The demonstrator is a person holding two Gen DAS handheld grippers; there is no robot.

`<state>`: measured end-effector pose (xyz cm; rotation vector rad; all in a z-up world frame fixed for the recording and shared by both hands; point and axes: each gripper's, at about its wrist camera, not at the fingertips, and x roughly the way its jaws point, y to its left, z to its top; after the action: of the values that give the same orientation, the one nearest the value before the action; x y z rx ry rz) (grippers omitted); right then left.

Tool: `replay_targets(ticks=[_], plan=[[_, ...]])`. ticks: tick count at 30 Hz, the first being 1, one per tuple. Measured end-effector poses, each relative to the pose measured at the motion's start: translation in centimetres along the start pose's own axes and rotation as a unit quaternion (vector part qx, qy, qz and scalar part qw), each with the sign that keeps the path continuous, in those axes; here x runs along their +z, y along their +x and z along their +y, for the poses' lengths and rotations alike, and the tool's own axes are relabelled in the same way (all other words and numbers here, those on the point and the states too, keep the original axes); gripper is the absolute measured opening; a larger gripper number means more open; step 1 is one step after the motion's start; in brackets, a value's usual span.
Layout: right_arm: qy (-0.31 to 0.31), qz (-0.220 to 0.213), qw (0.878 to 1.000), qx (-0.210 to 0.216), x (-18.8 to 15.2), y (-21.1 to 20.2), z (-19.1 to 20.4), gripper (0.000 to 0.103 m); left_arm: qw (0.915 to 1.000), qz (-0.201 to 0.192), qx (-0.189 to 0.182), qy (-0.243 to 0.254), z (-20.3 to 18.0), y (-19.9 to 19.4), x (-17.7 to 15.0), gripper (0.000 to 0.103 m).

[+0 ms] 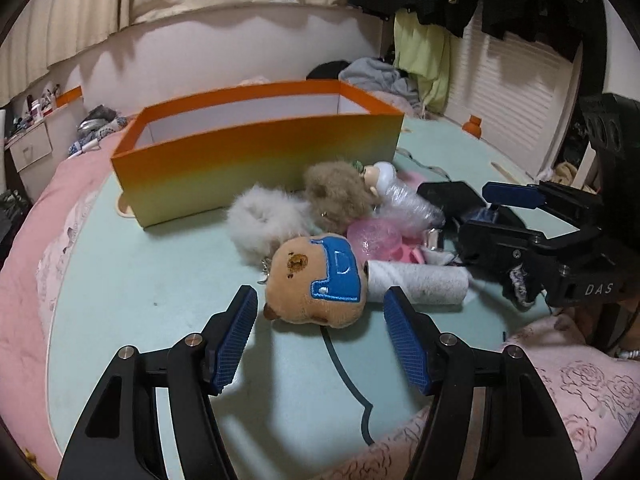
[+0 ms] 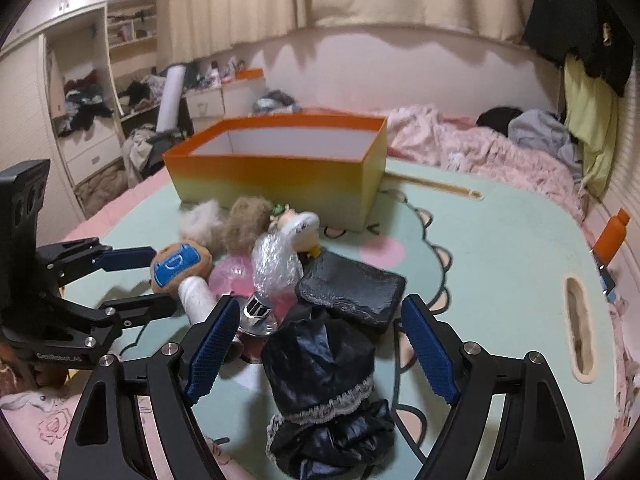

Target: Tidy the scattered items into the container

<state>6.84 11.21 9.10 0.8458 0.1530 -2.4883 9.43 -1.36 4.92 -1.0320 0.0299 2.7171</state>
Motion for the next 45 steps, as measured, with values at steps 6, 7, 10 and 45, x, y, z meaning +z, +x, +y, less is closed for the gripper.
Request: replay_targets(ticks=[6,7,10,45], plan=[[0.016,-0.002,1.000,0.006,-1.6,-2.5,-0.2,0.083,0.9997,0.003,0.005,0.025,-0.6,-0.7,-1.4,0.066],[0.019,0.001,1.000,0.005,-2.0,-2.8,-0.2,0.083,0.9997,0.005,0.007,0.023,-0.7,-0.6,-1.7,0.066],[0.018,0.014,1.000,-0.004,-3.0,-3.2,0.0,0.083,1.0000,0.000,0.005,0.005,-0.4,-0.6,-2.4,0.067],[0.000,0.075,0.996,-0.057,-4.8,-0.7,0.5,0.103,0.9991,-0.028,0.031,0.007,-1.2,0.1,-3.1,0.083]])
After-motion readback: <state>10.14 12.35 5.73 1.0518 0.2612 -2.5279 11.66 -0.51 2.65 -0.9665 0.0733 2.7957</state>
